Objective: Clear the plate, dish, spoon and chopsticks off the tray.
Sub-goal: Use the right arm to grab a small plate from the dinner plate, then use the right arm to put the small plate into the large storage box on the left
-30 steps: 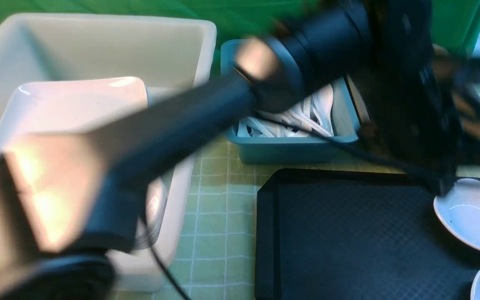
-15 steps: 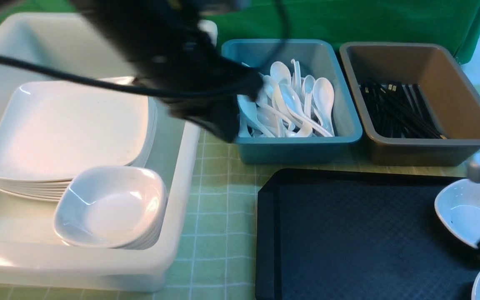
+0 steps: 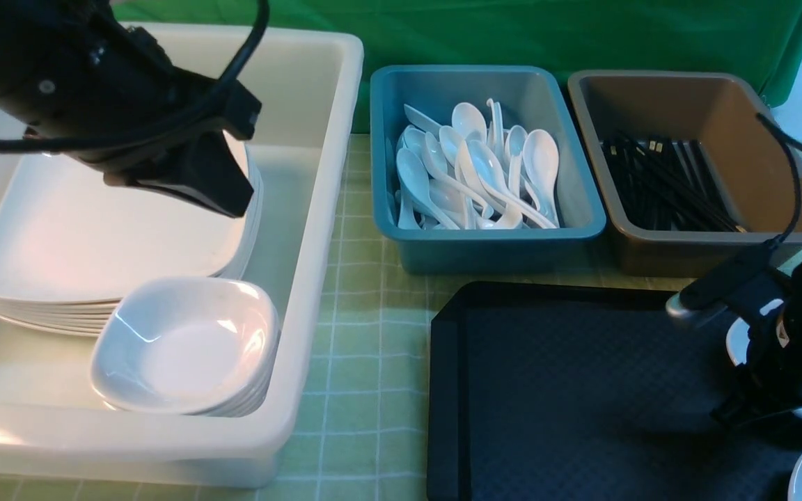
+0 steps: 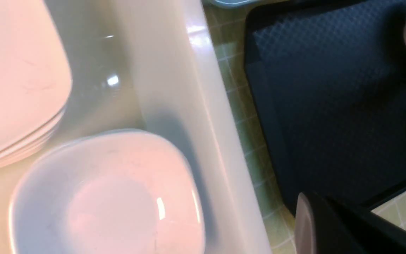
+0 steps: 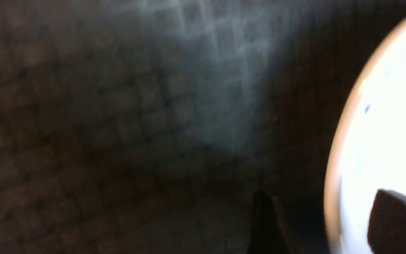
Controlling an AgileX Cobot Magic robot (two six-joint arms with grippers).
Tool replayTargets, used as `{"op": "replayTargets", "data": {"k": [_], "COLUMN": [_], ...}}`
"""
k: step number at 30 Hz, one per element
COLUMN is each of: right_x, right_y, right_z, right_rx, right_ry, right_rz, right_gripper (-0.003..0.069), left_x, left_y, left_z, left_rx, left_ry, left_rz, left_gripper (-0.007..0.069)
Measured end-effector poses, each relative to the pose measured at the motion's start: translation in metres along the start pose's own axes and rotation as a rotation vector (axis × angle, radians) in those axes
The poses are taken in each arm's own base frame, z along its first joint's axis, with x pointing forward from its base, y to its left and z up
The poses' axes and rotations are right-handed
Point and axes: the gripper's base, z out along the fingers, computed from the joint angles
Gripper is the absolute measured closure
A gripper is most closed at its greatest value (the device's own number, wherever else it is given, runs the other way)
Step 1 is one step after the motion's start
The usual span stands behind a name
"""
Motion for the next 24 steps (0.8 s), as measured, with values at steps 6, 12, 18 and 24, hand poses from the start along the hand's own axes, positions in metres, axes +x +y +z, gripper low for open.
{"op": "replayTargets", "data": {"k": [6, 12, 18, 24], "right_x": [-0.001, -0.004, -0.017, -0.030], "right_y": [0.002, 0.000, 0.011, 0.042], "right_z": [0.018, 0.019, -0.024, -0.128], "right_rx": [0.016, 0.038, 0.050, 0.034], "right_ry": [0.053, 0.050, 0.010, -0.176], "right_rz": [-0.049, -0.092, -0.107, -0.183], "right_gripper": [0.0342, 0.0563, 0.0622, 0.0629], "left_x": [0.000, 0.000, 0.007, 0.015], "left_y": [-0.002, 0.001, 0.004, 0.005], "left_z": [0.000, 0.000, -0.007, -0.024], "left_rx": [0.017, -0.016, -0.065, -0.107], "left_ry": [-0.002, 0.000, -0.007, -0.044], "left_rz": [0.019, 0.055, 0.078, 0.094], "left_gripper": [0.0627, 0.0627, 0.0627, 0.0627]}}
